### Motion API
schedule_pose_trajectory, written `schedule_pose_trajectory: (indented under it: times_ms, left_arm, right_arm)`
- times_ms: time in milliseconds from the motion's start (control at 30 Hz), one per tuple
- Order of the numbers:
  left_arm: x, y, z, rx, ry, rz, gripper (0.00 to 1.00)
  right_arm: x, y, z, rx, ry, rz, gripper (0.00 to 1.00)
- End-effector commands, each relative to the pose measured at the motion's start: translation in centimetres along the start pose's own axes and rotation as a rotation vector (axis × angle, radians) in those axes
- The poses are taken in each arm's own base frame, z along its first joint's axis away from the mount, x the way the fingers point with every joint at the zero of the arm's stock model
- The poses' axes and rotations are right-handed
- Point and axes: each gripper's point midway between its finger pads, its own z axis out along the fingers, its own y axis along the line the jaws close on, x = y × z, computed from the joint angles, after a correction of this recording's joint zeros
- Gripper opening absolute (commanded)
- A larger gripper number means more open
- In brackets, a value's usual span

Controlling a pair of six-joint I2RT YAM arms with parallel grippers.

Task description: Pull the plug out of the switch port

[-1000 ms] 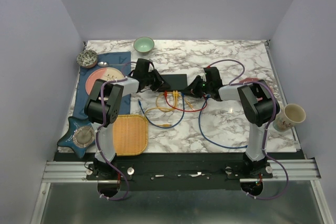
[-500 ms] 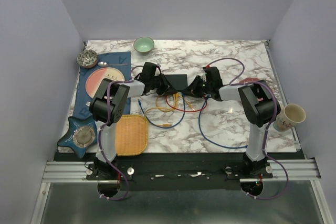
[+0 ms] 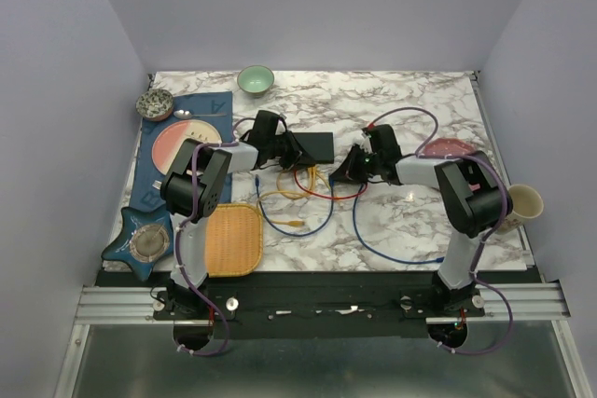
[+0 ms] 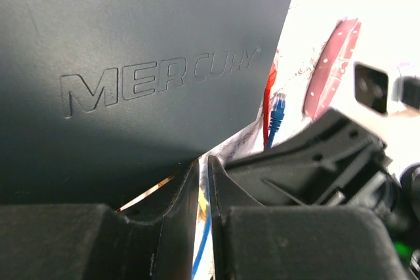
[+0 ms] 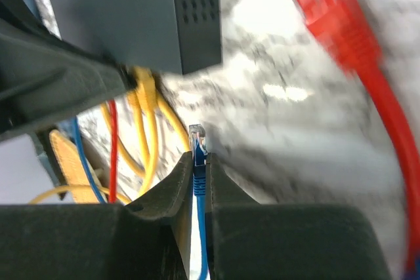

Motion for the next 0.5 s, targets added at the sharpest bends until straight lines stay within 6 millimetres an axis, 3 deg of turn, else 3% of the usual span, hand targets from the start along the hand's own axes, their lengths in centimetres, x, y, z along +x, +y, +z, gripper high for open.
schedule_pose_trajectory:
  times_ms: [0, 33, 200, 467]
  left_arm:
    - [-2.0, -1.1, -1.1, 0.041, -0.060, 0.012, 0.23]
    - [-2.4, -1.3, -1.5, 0.046, -0.074, 0.015, 0.23]
    - [-3.6, -2.0, -3.6, 0.052, -0.142, 0.032, 0.23]
    - [-3.0, -1.0, -4.1, 0.031, -0.153, 0.005, 0.24]
  right_arm:
    - [-1.5, -1.1, -3.5, 0.167, -0.119, -0.063, 0.00]
    - [-2.1, -1.1, -4.9, 0.212, -0.155, -0.093, 0.00]
    - [-4.1, -5.4, -9.6, 0.532, -0.299, -0.150, 0.00]
    - [-1.8, -9.8, -11.0, 0.718, -0.243, -0.142, 0.00]
